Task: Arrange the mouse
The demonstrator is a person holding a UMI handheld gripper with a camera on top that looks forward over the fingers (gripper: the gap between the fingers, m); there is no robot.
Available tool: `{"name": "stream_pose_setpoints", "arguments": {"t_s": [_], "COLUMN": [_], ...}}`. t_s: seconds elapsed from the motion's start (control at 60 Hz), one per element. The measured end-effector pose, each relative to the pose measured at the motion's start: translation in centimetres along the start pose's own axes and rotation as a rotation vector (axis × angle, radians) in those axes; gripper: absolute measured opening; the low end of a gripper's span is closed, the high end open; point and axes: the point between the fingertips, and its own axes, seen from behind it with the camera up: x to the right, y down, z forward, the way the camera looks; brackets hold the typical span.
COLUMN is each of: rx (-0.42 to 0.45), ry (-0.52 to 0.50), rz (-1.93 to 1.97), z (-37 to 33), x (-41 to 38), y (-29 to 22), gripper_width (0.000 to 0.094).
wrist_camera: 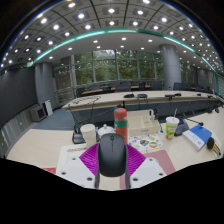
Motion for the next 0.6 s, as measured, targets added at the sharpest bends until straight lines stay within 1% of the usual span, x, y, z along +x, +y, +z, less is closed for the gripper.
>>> {"name": "stream_pose_setpoints", "arguments": {"t_s": [0.033,0.117,0.133,0.25,0.35,0.467,0.5,0.55,0.6], "rx": [-0.009,-0.066,-0.079,-0.209,-0.286,-0.335,-0.34,-0.318,-0.327], "ry": [0.015,0.047,0.051,0.068,0.079,0.097,0.1,0.086,0.069], "rz": [0.002,-0.004,-0.008,-0.029,-0.039,-0.021,-0.015,-0.014,-0.018], "z": [1.4,5.3,5.3,9.5,11.0,11.9,12.0,12.3,12.0], "x": [2.2,7.4,8.3,13.1,15.6,17.2,17.5,17.3,17.1], "y": [0.1,2.1,3.6,9.1,13.7,16.7,17.2,16.9,17.2], "gripper_width": [0.0342,0.0341,0.0341,0.0342,0.0342,0.0353,0.0384,0.0431,0.0479]}}
